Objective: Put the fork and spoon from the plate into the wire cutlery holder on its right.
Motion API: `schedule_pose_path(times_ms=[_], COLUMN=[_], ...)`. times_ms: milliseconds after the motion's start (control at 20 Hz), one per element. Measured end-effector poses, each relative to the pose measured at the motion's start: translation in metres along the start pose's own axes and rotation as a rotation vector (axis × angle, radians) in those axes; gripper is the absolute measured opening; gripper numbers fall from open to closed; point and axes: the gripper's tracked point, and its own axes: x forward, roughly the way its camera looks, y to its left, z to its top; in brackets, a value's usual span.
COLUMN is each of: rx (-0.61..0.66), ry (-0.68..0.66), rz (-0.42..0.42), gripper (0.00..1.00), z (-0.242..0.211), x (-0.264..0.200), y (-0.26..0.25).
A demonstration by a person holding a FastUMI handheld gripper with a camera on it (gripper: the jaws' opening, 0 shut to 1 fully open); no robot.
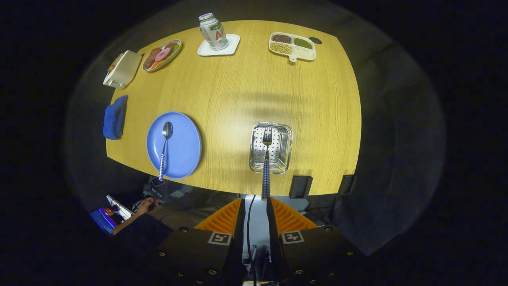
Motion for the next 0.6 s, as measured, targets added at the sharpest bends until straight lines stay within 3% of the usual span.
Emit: schedule_pose_path(times_ms=[200,600], rx=[-0.011,-0.065], ry=[-0.059,-0.049], rz=[0.02,0.093], gripper=[0.31,0.31], z=[-0.014,-0.037], x=[0.006,0.042], y=[0.044,0.137])
